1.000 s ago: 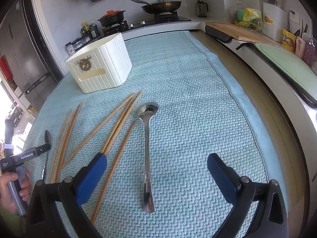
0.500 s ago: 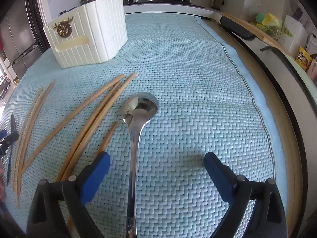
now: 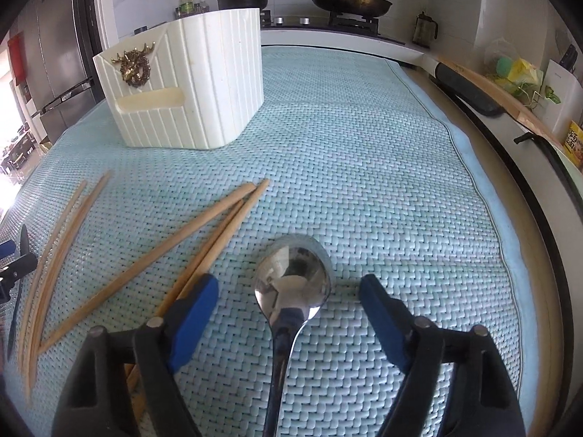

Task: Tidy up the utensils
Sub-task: 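Lower the right tool toward the silver spoon and open its fingers, then close the right tool on the spoon handle and lift it, then carry the spoon with the right tool over the cream caddy, then open the right tool to drop the spoon into the caddy, then move the right tool back over the wooden chopsticks and open it, then close the right tool on one wooden chopstick and lift it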

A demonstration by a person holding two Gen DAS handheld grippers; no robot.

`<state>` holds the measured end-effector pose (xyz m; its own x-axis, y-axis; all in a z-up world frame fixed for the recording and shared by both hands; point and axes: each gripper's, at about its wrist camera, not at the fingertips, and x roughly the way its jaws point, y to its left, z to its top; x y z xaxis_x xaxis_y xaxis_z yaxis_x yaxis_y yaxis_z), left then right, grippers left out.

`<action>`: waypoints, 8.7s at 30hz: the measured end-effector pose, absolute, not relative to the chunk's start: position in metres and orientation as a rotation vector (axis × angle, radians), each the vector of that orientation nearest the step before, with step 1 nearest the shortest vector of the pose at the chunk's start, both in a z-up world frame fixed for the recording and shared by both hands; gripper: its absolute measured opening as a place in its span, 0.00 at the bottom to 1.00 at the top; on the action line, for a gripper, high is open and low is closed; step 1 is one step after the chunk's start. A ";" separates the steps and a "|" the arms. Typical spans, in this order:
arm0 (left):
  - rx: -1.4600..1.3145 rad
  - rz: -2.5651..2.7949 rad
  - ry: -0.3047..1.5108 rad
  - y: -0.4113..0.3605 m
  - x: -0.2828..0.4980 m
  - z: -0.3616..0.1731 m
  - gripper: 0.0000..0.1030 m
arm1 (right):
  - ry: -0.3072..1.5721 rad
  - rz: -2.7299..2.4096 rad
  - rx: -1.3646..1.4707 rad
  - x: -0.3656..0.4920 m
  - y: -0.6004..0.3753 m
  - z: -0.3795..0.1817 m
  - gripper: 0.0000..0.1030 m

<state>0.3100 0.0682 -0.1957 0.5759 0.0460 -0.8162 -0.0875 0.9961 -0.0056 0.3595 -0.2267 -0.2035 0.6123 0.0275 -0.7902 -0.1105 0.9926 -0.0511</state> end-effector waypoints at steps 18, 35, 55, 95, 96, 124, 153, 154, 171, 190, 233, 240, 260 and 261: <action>0.001 -0.097 0.886 0.056 0.318 -0.171 0.35 | 0.938 0.174 -0.030 0.356 -0.229 -0.175 0.41; -0.074 -0.170 0.644 0.069 0.272 -0.093 0.35 | 0.680 0.226 -0.028 0.291 -0.210 -0.094 0.40; -0.092 -0.199 0.580 0.071 0.263 -0.058 0.35 | 0.545 0.205 -0.075 0.275 -0.206 -0.053 0.40; -0.121 -0.281 0.666 0.007 0.575 -0.002 0.34 | 0.643 0.314 -0.020 0.524 -0.151 -0.006 0.40; -0.123 -0.275 0.677 0.006 0.579 -0.009 0.34 | 0.671 0.313 -0.017 0.531 -0.151 -0.016 0.40; -0.005 -0.109 0.604 0.060 0.430 -0.005 0.98 | 0.640 0.225 -0.024 0.456 -0.188 0.002 0.64; 0.019 0.002 0.771 0.060 0.214 -0.142 0.99 | 0.668 0.182 -0.053 0.208 -0.227 -0.148 1.00; 0.027 -0.008 0.796 0.057 0.218 -0.147 0.99 | 0.692 0.168 -0.051 0.210 -0.228 -0.152 1.00; -0.109 -0.004 0.834 0.080 0.235 -0.169 0.99 | 0.824 -0.065 0.047 0.217 -0.256 -0.184 1.00; -0.085 -0.011 0.832 0.068 0.247 -0.169 0.99 | 0.890 0.100 0.102 0.270 -0.213 -0.193 0.57; -0.139 -0.110 0.945 0.061 0.314 -0.174 0.99 | 0.903 0.016 -0.049 0.285 -0.234 -0.198 0.59; -0.019 -0.030 0.990 0.046 0.349 -0.190 0.99 | 0.907 0.022 -0.050 0.283 -0.233 -0.198 0.59; 0.079 -0.101 1.152 0.034 0.411 -0.188 0.83 | 1.085 0.050 0.021 0.350 -0.233 -0.189 0.10; 0.091 -0.107 1.153 0.031 0.411 -0.185 0.70 | 1.088 0.050 0.033 0.353 -0.233 -0.189 0.09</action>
<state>0.4111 0.0307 -0.1851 0.4017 -0.0378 -0.9150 0.1310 0.9912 0.0166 0.3532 -0.2330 -0.1889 0.4633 0.0567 -0.8844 -0.0243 0.9984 0.0513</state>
